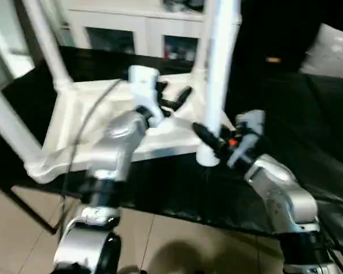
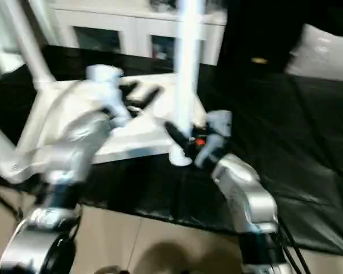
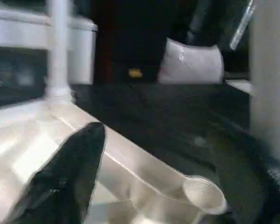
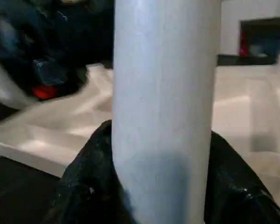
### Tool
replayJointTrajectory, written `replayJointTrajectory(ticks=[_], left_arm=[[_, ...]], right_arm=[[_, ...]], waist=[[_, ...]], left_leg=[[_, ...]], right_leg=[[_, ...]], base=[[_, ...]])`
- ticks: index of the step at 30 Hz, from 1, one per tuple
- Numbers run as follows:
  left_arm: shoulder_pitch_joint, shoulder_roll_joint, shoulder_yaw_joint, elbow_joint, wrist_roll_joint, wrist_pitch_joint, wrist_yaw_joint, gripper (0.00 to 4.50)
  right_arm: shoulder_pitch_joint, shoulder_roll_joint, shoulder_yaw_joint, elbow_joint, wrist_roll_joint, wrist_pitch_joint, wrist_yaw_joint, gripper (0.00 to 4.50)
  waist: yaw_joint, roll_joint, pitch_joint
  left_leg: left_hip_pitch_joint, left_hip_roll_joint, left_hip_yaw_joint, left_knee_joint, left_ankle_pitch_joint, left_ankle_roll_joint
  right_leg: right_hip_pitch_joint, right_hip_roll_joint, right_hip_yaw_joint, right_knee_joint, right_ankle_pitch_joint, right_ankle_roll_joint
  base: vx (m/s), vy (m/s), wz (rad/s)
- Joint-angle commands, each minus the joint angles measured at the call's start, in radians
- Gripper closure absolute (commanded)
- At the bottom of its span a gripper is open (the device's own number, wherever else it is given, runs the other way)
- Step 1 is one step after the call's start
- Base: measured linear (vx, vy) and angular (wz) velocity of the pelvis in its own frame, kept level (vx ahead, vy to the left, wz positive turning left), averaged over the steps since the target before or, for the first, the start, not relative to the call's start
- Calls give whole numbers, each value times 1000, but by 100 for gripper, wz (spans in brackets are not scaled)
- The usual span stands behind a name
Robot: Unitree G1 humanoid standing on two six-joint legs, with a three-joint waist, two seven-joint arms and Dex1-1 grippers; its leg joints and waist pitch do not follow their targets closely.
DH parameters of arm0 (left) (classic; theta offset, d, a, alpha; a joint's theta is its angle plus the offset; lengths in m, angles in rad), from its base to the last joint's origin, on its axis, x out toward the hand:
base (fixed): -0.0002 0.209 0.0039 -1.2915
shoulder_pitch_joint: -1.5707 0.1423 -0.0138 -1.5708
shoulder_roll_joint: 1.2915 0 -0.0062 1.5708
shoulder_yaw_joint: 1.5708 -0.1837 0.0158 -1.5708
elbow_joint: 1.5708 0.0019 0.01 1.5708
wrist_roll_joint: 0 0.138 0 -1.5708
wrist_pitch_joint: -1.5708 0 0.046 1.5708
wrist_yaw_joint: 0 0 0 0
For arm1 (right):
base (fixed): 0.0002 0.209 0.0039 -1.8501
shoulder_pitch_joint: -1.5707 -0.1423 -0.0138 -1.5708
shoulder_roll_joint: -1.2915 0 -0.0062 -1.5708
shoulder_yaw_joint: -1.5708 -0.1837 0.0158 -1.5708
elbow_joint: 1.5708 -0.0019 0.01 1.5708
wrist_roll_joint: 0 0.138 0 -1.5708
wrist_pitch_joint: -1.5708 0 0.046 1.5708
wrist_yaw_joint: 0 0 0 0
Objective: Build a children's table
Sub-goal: Insert table leg to table base
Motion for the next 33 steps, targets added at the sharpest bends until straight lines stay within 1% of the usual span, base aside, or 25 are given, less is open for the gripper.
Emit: replayJointTrajectory(ticks=[1,2,3,4,5,6,7,8,9,10,12,14,15,16,19,20,22,25,26,27,28,29,30,31,33], left_arm=[[-12,-12,-52,-40,-28,18,-70,18],[-12,-12,-52,-40,-28,18,-70,18],[-5,-18,-80,-67,-36,23,-103,12],[6,-25,-104,-96,-49,23,-135,9],[17,-30,-117,-122,-59,21,-150,4],[20,-31,-121,-129,-62,21,-155,4],[32,-34,-135,-155,-69,15,-169,0],[32,-34,-135,-155,-69,15,-169,0],[40,-34,-143,-169,-70,8,-174,0],[40,-34,-143,-169,-70,8,-174,0],[60,-26,-166,-184,-43,-20,-174,0],[67,-22,-174,-183,-23,-38,-168,0],[70,-21,-165,-177,-2,-48,-140,0],[71,-3,-129,-162,18,-58,-93,0],[79,17,-101,-157,29,-63,-62,0],[101,39,-62,-165,31,-63,-33,0],[141,62,-15,-182,35,-65,4,0],[161,74,-2,-191,47,-75,23,0],[212,103,-3,-199,86,-89,47,0],[212,103,-3,-199,86,-89,47,0],[331,147,-3,-226,142,-102,97,0],[331,147,-3,-226,142,-102,97,0],[365,155,-2,-236,153,-107,110,0],[394,154,0,-256,153,-115,119,0],[443,122,32,-310,139,-116,166,0]], right_arm=[[-19,-6,21,8,-33,-18,-9,263],[-19,-6,21,8,-33,-18,-9,263],[-24,-4,21,15,-39,-22,-11,263],[-33,0,19,29,-50,-28,-19,263],[-42,4,16,42,-54,-31,-25,263],[-44,5,16,45,-56,-32,-27,263],[-56,8,12,61,-62,-37,-37,263],[-56,8,12,61,-62,-37,-37,263],[-65,9,10,73,-67,-41,-43,263],[-65,9,10,73,-67,-41,-43,263],[-87,8,9,102,-82,-54,-58,263],[-96,9,7,115,-88,-61,-64,263],[-104,14,-1,126,-87,-57,-66,263],[-106,12,-18,129,-84,-36,-87,263],[-107,12,-33,129,-79,-20,-106,263],[-102,12,-51,119,-76,-10,-127,263],[-89,10,-70,97,-78,-1,-154,263],[-81,9,-76,86,-81,1,-167,263],[-62,21,-95,55,-79,24,-210,263],[-62,21,-95,55,-79,24,-210,263],[-16,33,-114,-19,-78,101,-271,263],[-16,33,-114,-19,-78,101,-271,263],[0,32,-113,-44,-85,121,-284,263],[17,28,-104,-64,-106,125,-297,263],[50,29,-95,-86,-146,105,-334,263]], waist=[[8,-9,-97],[6,-9,-98],[3,-33,-103],[11,-33,-108],[15,-28,-106],[17,-35,-105],[19,-42,-97],[21,-40,-96],[23,-37,-87],[23,-37,-87],[23,-42,-78],[23,-38,-72],[19,-41,-69],[18,-38,-67],[12,-38,-68],[13,-40,-71],[10,-36,-77],[9,-33,-84],[8,-34,-86],[9,-33,-85],[8,-39,-85],[7,-35,-85],[5,-34,-82],[6,-32,-85],[10,-33,-79]], left_leg=[[-2,84,-41,-62,10,89],[-4,83,-40,-58,44,107],[-8,82,-37,-50,104,152],[-17,74,-34,-41,157,189],[-16,72,-30,-38,166,208],[-24,71,-29,-34,169,226],[-26,70,-25,-34,125,232],[-25,72,-26,-37,101,227],[-21,70,-21,-41,36,192],[-21,70,-21,-41,36,192],[-11,74,-21,-51,-36,132],[-4,75,-20,-55,-76,103],[0,72,-20,-58,-107,77],[6,76,-23,-62,-127,65],[4,76,-27,-64,-142,51],[7,74,-26,-63,-128,50],[-3,76,-29,-62,-85,53],[-3,75,-26,-57,-43,71],[-2,77,-26,-56,-28,81],[-3,81,-28,-57,-9,94],[0,83,-27,-57,-9,96],[-4,87,-29,-59,11,102],[-1,81,-25,-59,-10,100],[0,82,-26,-59,-14,94],[4,83,-22,-63,-59,70]], right_leg=[[60,-127,88,-36,-101,-132],[57,-124,88,-27,-44,-149],[58,-124,90,-12,58,-175],[57,-129,92,9,143,-201],[50,-128,91,6,151,-208],[53,-127,89,13,156,-209],[48,-123,87,0,96,-192],[51,-124,85,-4,48,-186],[48,-118,81,-28,-118,-144],[48,-118,81,-28,-118,-144],[46,-113,78,-52,-308,-79],[42,-113,77,-65,-388,-53],[43,-112,76,-75,-442,-25],[39,-111,75,-78,-461,-10],[42,-111,74,-77,-458,3],[42,-113,76,-76,-441,5],[49,-113,79,-61,-363,-12],[48,-108,82,-49,-278,-34],[46,-107,83,-43,-237,-54],[44,-106,85,-37,-200,-69],[42,-107,85,-35,-194,-75],[46,-109,87,-28,-164,-82],[43,-107,86,-36,-193,-78],[47,-108,87,-35,-197,-78],[41,-108,87,-47,-251,-75]], base=[[52,12,0],[59,-4,0],[57,-17,1],[57,-17,1],[0,0,0],[0,0,0],[0,0,0],[0,0,0],[0,0,0],[0,0,0],[-25,-8,-1],[-25,-8,-1],[0,0,0],[0,0,0],[0,0,0],[0,0,0],[0,0,0],[0,0,0],[0,0,0],[0,0,0],[0,0,0],[0,0,0],[0,0,0],[0,0,0],[0,0,0]])
